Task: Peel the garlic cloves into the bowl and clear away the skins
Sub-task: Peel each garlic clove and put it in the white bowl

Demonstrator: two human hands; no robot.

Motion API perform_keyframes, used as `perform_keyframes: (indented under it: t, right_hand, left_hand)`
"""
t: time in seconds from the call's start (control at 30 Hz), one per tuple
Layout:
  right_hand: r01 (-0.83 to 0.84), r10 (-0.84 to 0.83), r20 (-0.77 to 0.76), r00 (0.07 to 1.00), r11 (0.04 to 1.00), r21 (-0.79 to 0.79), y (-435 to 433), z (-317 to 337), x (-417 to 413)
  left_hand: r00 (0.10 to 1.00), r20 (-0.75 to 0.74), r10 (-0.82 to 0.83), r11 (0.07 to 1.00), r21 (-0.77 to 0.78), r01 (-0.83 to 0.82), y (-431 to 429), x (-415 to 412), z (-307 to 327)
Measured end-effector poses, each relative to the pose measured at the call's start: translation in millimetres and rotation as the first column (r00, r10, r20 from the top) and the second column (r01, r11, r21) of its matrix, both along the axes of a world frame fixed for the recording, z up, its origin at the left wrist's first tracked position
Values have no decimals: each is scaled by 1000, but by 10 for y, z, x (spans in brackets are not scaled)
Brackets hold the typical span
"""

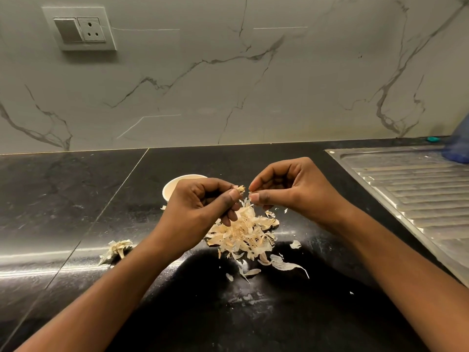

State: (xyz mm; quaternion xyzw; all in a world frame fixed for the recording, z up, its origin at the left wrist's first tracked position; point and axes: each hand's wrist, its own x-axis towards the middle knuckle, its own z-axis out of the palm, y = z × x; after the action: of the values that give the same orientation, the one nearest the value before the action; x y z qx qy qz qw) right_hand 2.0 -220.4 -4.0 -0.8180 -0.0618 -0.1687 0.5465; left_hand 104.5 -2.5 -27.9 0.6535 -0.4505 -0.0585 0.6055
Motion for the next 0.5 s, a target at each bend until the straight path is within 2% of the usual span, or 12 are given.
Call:
perform_keyframes:
  t: [0.1, 0.23, 0.5]
  right_hand:
    - [-32, 32, -9, 999, 997, -75, 38, -22, 4]
    - [-33, 33, -4, 999, 996, -83, 58, -21, 2]
    - [-54, 53, -12, 999, 995, -88, 69, -45, 3]
  left_hand:
    - [999, 25, 26, 999, 45, -27, 3, 14, -16]
    - [1000, -21, 11, 998, 55, -10, 0, 42, -24]
    - [943, -325, -75, 994, 49, 96, -26, 26, -19]
